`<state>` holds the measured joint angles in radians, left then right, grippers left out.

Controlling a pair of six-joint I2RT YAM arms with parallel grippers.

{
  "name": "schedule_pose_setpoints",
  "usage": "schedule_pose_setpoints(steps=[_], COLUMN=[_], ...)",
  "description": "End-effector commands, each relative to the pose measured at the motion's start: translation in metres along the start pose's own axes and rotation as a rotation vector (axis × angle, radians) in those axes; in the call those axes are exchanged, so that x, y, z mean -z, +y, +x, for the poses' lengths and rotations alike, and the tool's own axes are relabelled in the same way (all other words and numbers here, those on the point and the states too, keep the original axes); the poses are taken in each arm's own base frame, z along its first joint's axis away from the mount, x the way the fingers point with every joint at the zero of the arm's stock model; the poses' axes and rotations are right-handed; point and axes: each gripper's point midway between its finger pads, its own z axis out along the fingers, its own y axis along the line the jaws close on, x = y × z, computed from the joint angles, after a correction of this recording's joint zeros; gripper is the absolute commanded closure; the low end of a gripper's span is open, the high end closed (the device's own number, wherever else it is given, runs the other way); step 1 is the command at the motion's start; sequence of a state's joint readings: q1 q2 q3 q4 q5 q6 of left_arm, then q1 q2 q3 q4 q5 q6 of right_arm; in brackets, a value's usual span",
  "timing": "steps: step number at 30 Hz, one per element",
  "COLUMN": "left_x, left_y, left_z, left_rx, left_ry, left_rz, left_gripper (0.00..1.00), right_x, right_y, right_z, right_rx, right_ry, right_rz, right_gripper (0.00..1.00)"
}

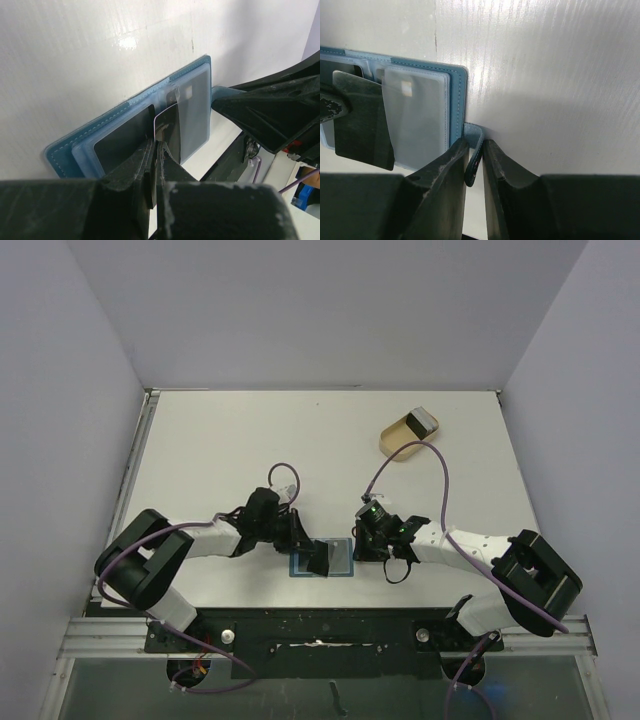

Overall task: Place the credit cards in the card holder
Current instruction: Insert the credit card into the card holder.

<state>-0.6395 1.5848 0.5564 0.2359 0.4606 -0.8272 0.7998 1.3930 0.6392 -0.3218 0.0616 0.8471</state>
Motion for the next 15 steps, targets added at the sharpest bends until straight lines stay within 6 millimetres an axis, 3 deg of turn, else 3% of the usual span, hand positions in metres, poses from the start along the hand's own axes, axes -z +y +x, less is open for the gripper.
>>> schedule_pose_setpoints(steps=[1,8,15], left_x=[0.004,-0.001,0.002], left_y=[0.019,0.007,0.012], left_z=[0.006,-0.002,-0.011], left_rx=[0.022,0.106,0.132], left_ry=[-0.016,-0.091,-0.180], left_rz=[-0.062,0.032,0.008], left_gripper=[1.00,1.00,1.00], right_x=[0.003,0.001,0.003], right_y=[0.003,0.004,0.009], right_z=[-0.002,-0.001,0.002], right_rx=[-0.004,-0.019,-0.033], right_ry=[-0.018,-0.015,-0.015], right_rz=[-0.001,-0.001,-0.023], right_gripper=[0.80,0.80,0.81])
